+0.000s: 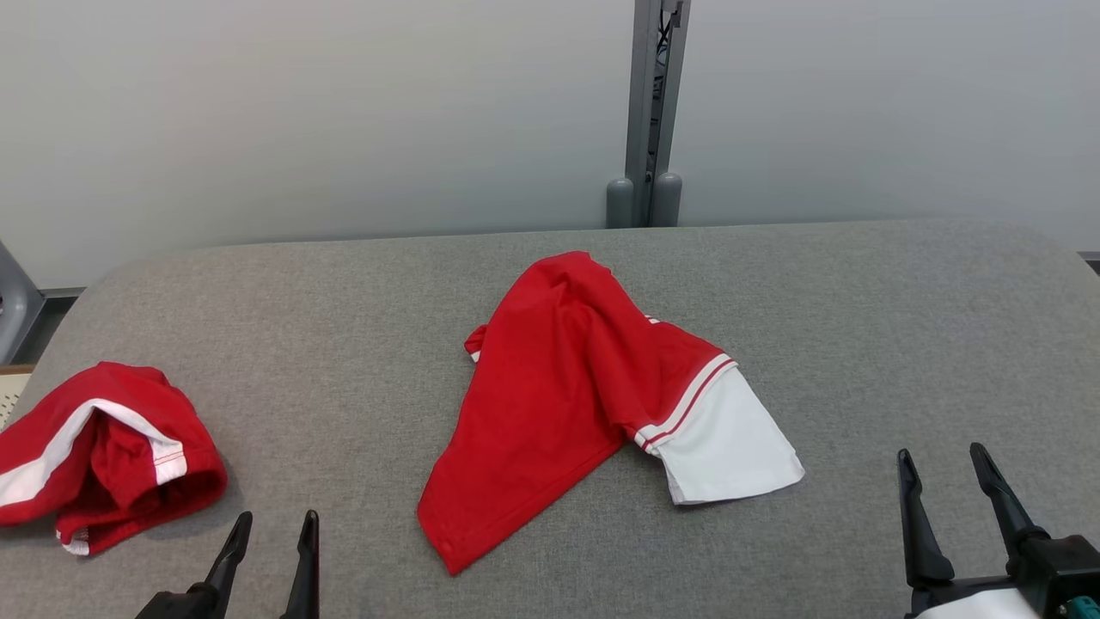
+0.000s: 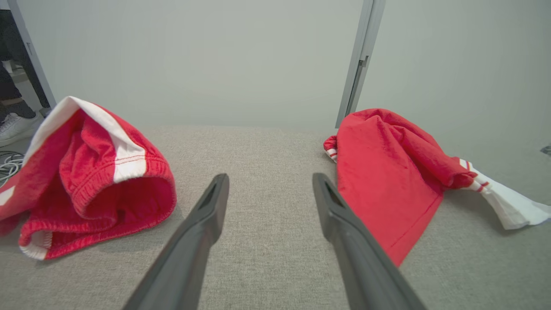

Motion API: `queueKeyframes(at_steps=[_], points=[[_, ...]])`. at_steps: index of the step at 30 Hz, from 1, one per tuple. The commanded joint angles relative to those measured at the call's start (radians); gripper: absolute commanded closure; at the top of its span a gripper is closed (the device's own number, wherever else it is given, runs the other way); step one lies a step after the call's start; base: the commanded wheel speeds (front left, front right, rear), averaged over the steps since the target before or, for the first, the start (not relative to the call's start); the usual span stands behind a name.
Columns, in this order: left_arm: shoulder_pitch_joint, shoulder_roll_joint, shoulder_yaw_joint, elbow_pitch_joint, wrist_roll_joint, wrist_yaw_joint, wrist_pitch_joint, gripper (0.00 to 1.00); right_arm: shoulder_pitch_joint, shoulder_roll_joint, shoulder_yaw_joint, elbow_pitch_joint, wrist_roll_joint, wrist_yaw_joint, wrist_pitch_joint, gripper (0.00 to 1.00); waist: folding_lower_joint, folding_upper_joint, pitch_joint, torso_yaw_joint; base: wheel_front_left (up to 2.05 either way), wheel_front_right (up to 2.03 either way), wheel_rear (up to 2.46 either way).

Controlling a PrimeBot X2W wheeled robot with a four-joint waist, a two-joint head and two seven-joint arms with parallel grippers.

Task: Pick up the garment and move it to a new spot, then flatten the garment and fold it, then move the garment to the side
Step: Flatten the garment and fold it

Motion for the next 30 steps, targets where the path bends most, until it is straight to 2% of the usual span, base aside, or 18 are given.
queueKeyframes(at_steps=[1,8,10,14,17,23,26,30], points=[[-0.017,0.0,0.012,0.001,0.012,-0.009,-0.002,0.0,0.006,-0.007,0.0,0.002,-0.001,0.0,-0.005,0.0,0.0,-0.0001,0.001,-0.002,0.0,0.0,0.0],[-0.026,-0.019,0.041,0.002,0.044,-0.027,-0.002,0.0,-0.001,-0.007,-0.003,0.0,-0.007,0.0,-0.005,0.0,0.0,-0.0001,0.004,-0.006,0.0,0.0,0.0],[-0.033,-0.024,0.044,0.001,0.051,-0.032,-0.002,0.0,-0.01,-0.007,-0.005,-0.009,0.022,0.0,-0.005,0.0,0.0,-0.0001,0.007,-0.006,0.0,0.0,0.0],[-0.052,-0.04,0.023,0.04,0.063,-0.029,0.001,0.0,-0.065,-0.006,0.021,-0.044,0.039,0.0,-0.005,0.0,0.0,-0.0001,0.027,-0.002,0.0,0.0,0.0],[-0.096,-0.049,-0.007,0.072,0.028,-0.018,0.103,0.0,-0.108,-0.014,0.068,0.066,0.019,0.0,0.024,0.0,0.0,-0.0001,0.043,0.007,0.0,0.0,0.0],[-0.156,-0.059,-0.085,0.053,-0.059,0.021,0.395,0.0,-0.306,-0.072,0.189,0.264,0.046,0.0,0.287,0.0,0.0,-0.0001,0.123,0.025,0.0,0.0,0.0],[-0.174,-0.061,-0.132,0.033,-0.105,0.04,0.475,0.0,-0.391,-0.086,0.209,0.342,0.035,0.0,0.362,0.0,0.0,-0.0001,0.164,0.032,0.0,0.0,0.0],[-0.183,-0.061,-0.208,-0.002,-0.184,0.07,0.528,0.0,-0.444,-0.077,0.224,0.439,0.035,0.0,0.41,0.0,0.0,-0.0001,0.203,0.043,0.0,0.0,0.0]])
